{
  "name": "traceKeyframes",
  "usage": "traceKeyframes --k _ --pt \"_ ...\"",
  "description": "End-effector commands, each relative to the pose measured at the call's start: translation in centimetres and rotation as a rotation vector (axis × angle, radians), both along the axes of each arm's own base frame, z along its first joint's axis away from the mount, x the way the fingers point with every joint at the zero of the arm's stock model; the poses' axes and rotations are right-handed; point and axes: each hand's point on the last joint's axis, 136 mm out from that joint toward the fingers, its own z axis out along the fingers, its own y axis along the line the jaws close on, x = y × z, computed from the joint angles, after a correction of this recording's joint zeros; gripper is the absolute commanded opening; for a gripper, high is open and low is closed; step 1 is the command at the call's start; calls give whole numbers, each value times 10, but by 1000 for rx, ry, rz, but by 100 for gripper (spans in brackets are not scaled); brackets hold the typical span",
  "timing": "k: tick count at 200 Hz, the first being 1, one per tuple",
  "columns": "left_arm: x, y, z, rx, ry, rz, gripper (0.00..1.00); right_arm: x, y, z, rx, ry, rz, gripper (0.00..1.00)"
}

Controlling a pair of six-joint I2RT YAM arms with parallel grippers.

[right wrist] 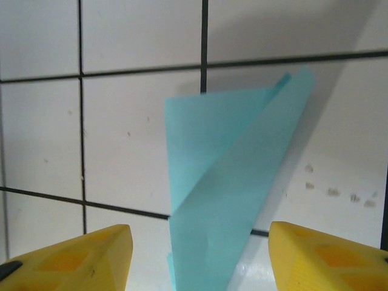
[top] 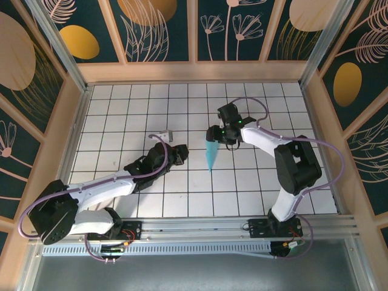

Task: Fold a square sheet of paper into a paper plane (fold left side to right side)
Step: Turn over the paper plane at the center of the table.

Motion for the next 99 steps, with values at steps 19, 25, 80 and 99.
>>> traceKeyframes --k 19,25,80,99 --pt "6 23 -5 67 -19 97 37 -7 -4 -25 -176 32 -12 62" --pt "6 23 -7 70 -15 95 37 -7 -3 -28 -183 38 -11 62" --pt "9 30 -8 118 -3 130 38 -9 1 -42 -211 58 -3 42" --pt "11 34 -3 139 -12 147 40 -7 0 -31 -212 35 -11 28"
